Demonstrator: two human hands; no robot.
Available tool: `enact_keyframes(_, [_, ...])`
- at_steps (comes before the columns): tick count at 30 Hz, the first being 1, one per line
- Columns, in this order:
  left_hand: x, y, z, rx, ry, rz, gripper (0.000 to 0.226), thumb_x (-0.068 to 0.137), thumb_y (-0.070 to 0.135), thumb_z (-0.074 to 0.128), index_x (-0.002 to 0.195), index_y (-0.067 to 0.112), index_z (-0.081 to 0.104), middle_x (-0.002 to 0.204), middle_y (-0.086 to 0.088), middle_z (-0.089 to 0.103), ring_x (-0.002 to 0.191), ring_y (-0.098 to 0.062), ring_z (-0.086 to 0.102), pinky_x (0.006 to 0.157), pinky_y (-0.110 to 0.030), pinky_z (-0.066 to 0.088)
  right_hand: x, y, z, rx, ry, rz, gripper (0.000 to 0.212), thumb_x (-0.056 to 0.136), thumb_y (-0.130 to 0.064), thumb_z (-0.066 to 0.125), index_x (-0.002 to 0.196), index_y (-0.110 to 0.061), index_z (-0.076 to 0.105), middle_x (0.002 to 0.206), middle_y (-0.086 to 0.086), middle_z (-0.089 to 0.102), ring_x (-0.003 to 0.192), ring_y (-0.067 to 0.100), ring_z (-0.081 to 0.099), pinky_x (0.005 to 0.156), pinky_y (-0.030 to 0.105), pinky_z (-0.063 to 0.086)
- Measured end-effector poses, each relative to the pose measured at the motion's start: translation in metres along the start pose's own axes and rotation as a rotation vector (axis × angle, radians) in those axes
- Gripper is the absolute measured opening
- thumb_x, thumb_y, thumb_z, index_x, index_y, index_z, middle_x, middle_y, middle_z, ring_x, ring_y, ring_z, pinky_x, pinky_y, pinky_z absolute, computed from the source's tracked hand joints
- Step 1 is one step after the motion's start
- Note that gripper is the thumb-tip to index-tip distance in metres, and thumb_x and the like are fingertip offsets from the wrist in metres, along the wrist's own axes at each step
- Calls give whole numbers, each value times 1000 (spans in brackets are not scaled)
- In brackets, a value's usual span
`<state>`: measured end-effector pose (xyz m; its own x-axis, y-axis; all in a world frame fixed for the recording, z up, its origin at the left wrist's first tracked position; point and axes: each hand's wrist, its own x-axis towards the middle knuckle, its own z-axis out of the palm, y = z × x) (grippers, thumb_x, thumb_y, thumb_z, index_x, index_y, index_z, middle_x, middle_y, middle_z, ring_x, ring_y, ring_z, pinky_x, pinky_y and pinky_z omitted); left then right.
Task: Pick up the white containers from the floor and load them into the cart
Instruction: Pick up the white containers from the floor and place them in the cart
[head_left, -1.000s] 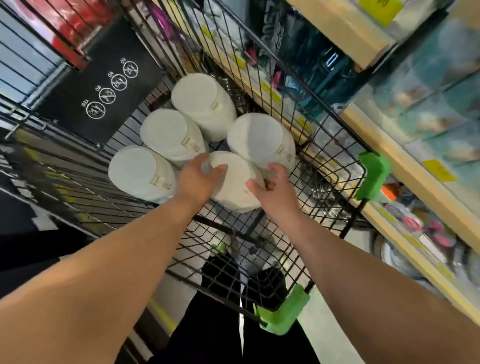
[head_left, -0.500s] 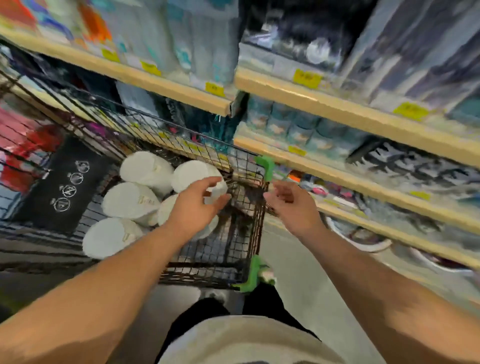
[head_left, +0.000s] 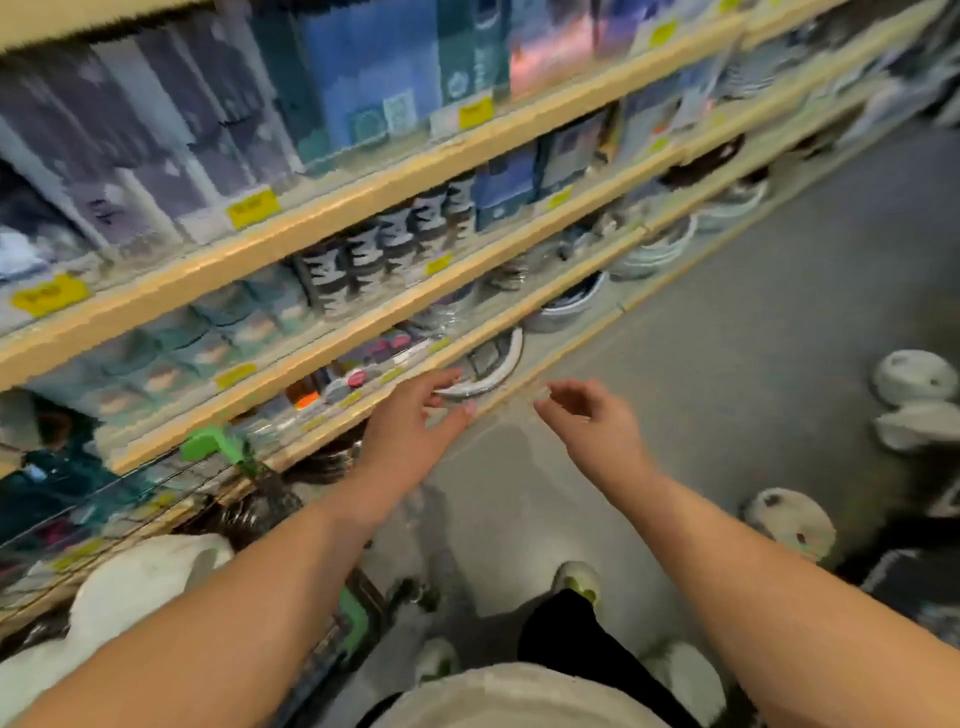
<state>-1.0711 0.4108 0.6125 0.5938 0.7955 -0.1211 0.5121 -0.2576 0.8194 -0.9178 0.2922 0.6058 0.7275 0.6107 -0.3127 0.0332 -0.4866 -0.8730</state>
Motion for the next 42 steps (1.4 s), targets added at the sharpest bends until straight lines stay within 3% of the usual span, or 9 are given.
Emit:
enact_keyframes(4, [44,64,82,2,-124,103,36,85,25,71,120,22,63,111,5,63,90,-7,57,74,-2,40,28,32,-90,69,179,81,32,82,-27,72,109,-11,65,106,6,68,100,17,63,91,33,50])
enact_keyframes(6, [64,94,124,-10,-192,144,36,86,24,70,121,20,63,112,3,64,92,-10,58,75,-6,42,43,49,-137,90,260,112,32,82,-26,71,109,-10,65,104,6,68,98,17,63,89,31,50])
enact_keyframes(9, [90,135,184,-15,-268,192,38,85,26,70,122,18,62,118,1,65,96,-15,62,87,-26,50,62,70,-202,80,361,136,30,83,-25,71,109,-9,66,99,4,67,91,12,61,80,23,44])
enact_keyframes(12, [110,170,234,-34,-337,221,38,84,28,71,121,20,62,121,2,64,98,-16,62,92,-33,51,77,85,-254,104,448,162,29,83,-24,71,108,-8,66,97,4,66,90,12,60,80,23,44])
enact_keyframes(17, [148,223,302,-31,-475,289,35,85,27,70,119,25,61,114,6,63,96,-13,60,88,-26,48,104,102,-320,192,585,228,24,83,-26,71,103,-14,66,99,7,68,96,19,64,92,35,50])
enact_keyframes(22, [221,274,374,-27,-606,376,36,86,28,69,120,26,60,115,8,62,90,-1,56,86,-20,46,159,108,-383,237,696,295,33,84,-32,69,111,-14,64,99,-2,65,94,13,61,88,31,49])
enact_keyframes(30, [341,388,489,16,-776,551,33,86,28,70,117,29,60,115,6,63,91,-8,57,87,-23,47,265,104,-484,322,902,363,32,84,-36,67,112,-20,62,103,-4,65,99,11,60,92,32,49])
enact_keyframes(36, [382,449,574,37,-910,546,36,86,30,69,121,29,60,118,10,61,97,-6,56,90,-22,46,310,125,-561,356,993,440,33,85,-35,67,113,-18,63,106,-3,66,101,12,60,94,33,47])
enact_keyframes(42, [418,502,692,41,-944,530,34,86,25,70,117,30,60,116,7,61,89,-5,54,89,-23,45,365,179,-658,372,1036,506,32,85,-35,66,112,-17,62,106,-2,65,101,13,60,93,33,48])
